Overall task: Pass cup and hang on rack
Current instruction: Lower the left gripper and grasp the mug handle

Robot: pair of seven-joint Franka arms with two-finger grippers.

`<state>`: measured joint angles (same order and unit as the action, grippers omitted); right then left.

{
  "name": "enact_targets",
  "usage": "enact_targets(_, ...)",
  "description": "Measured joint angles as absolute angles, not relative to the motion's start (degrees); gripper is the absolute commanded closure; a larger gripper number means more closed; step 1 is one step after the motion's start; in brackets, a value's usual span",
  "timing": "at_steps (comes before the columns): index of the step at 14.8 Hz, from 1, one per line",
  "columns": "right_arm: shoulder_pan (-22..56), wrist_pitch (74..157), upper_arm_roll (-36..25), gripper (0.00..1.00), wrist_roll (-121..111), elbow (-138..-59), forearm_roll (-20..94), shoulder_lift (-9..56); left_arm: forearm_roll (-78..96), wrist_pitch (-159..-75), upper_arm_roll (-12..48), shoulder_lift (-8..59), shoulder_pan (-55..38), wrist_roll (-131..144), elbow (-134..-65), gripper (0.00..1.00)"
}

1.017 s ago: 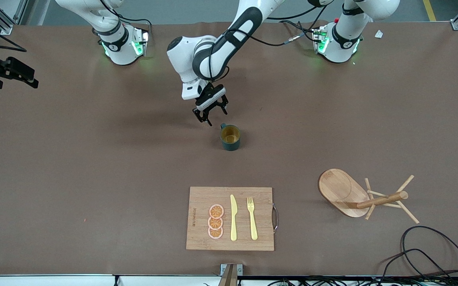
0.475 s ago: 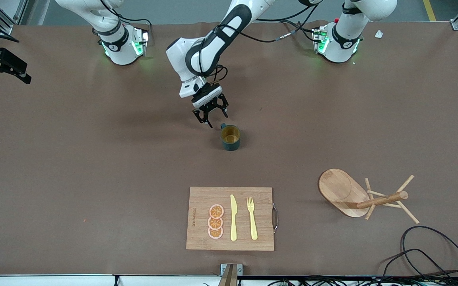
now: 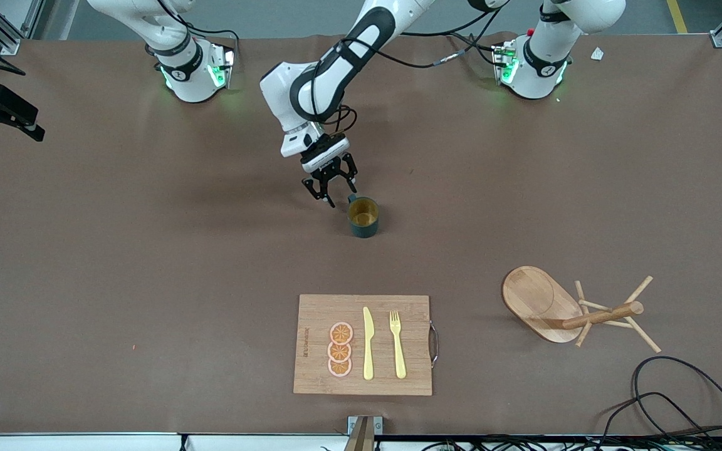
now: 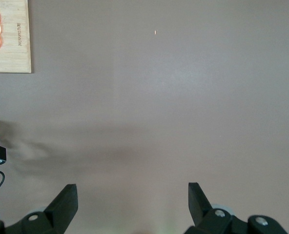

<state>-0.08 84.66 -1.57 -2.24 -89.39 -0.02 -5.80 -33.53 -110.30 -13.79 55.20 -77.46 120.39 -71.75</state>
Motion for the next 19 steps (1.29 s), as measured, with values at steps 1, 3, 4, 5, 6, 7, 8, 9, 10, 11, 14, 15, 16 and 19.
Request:
enact_targets(1, -0.1, 84.7, -1.6, 0.00, -2.3, -89.0, 0.0, -5.6, -33.5, -110.3, -13.8, 55.4, -77.5, 120.4, -71.7, 0.28)
enact_targets(3, -0.1, 84.2, -1.6, 0.00, -2.5, -88.8, 0.0, -5.4, -33.5, -110.3, -13.8, 56.0, -77.5, 120.5, -71.7, 0.28)
enact_targets(4, -0.1, 83.4, -1.6, 0.00, -2.5, -88.8, 0.0, -5.4, -33.5, -110.1, -13.8, 56.3, -77.5, 120.5, -71.7, 0.30)
enact_targets(5, -0.1, 83.0, -1.6, 0.00, -2.5, -88.8, 0.1, -5.4, -33.5, -110.0, -13.8, 56.5, -77.5, 120.6, -71.7, 0.32)
enact_targets(6, -0.1, 82.8, -1.6, 0.00, -2.5, -88.8, 0.3, -5.4, -33.5, -110.0, -13.9, 56.8, -77.5, 120.7, -71.7, 0.34)
enact_targets(7, -0.1, 82.7, -1.6, 0.00, -2.6, -88.8, 0.6, -5.4, -33.5, -110.0, -14.1, 57.0, -77.5, 120.7, -71.6, 0.35)
enact_targets(8, -0.1, 82.6, -1.6, 0.00, -2.6, -88.8, 0.8, -5.4, -33.5, -110.0, -14.3, 57.2, -77.5, 120.8, -71.6, 0.35)
enact_targets(9, -0.1, 82.6, -1.6, 0.00, -2.6, -88.8, 0.8, -5.4, -33.5, -109.9, -14.5, 57.3, -77.5, 120.8, -71.5, 0.38)
enact_targets(10, -0.1, 82.5, -1.6, 0.00, -2.6, -88.8, 0.9, -5.4, -33.5, -109.9, -14.5, 57.5, -77.5, 120.8, -71.5, 0.40)
enact_targets(11, -0.1, 82.5, -1.6, 0.00, -2.7, -88.8, 0.9, -5.4, -33.5, -109.8, -14.5, 57.6, -77.5, 120.8, -71.5, 0.42)
enact_targets(14, -0.1, 82.0, -1.5, 0.00, -2.7, -88.8, 0.9, -5.4, -33.5, -109.3, -14.6, 57.6, -77.5, 120.8, -71.5, 0.51)
enact_targets(15, -0.1, 81.5, -1.5, 0.00, -2.8, -88.8, 0.9, -5.4, -33.5, -109.1, -14.7, 57.6, -77.5, 120.8, -71.5, 0.54)
enact_targets(16, -0.1, 81.1, -1.5, 0.00, -2.8, -88.8, 0.9, -5.4, -33.5, -109.0, -14.7, 57.6, -77.5, 120.8, -71.5, 0.58)
enact_targets(19, -0.1, 80.0, -1.4, 0.00, -2.8, -88.8, 0.9, -5.3, -33.5, -108.9, -14.8, 57.7, -77.5, 120.8, -71.5, 0.72)
